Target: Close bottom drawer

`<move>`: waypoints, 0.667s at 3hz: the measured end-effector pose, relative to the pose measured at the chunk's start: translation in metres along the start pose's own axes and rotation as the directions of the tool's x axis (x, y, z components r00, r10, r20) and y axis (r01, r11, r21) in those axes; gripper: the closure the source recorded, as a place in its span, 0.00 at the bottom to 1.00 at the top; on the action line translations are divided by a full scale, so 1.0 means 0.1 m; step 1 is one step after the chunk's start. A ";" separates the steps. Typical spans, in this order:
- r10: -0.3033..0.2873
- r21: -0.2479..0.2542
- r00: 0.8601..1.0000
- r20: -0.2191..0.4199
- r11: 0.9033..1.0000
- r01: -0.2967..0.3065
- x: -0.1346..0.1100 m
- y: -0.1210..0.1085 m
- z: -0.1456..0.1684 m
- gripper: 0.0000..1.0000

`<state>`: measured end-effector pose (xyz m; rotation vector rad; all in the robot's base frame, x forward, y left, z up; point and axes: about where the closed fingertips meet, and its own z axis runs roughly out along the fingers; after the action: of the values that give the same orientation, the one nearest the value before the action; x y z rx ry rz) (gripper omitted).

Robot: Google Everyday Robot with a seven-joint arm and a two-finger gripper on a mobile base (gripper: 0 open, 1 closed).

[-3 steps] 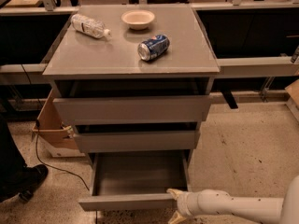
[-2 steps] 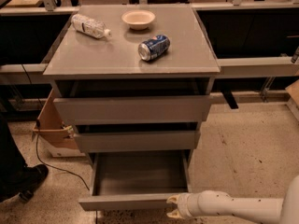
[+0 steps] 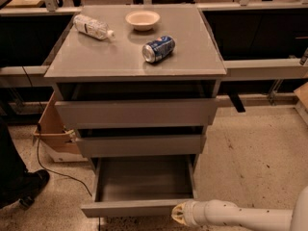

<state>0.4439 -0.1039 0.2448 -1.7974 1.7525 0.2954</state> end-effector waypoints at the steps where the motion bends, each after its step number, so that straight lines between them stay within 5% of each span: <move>1: 0.022 0.051 1.000 0.002 0.998 -0.022 0.14 -0.06 0.07 1.00; 2: 0.045 0.093 0.999 -0.002 0.995 -0.044 0.32 -0.15 0.16 1.00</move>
Offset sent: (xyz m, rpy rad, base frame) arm 0.0412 -0.0374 -0.0442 0.0194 -0.0843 -0.1458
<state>0.4653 -0.1223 0.2188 -1.6965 1.7815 0.2249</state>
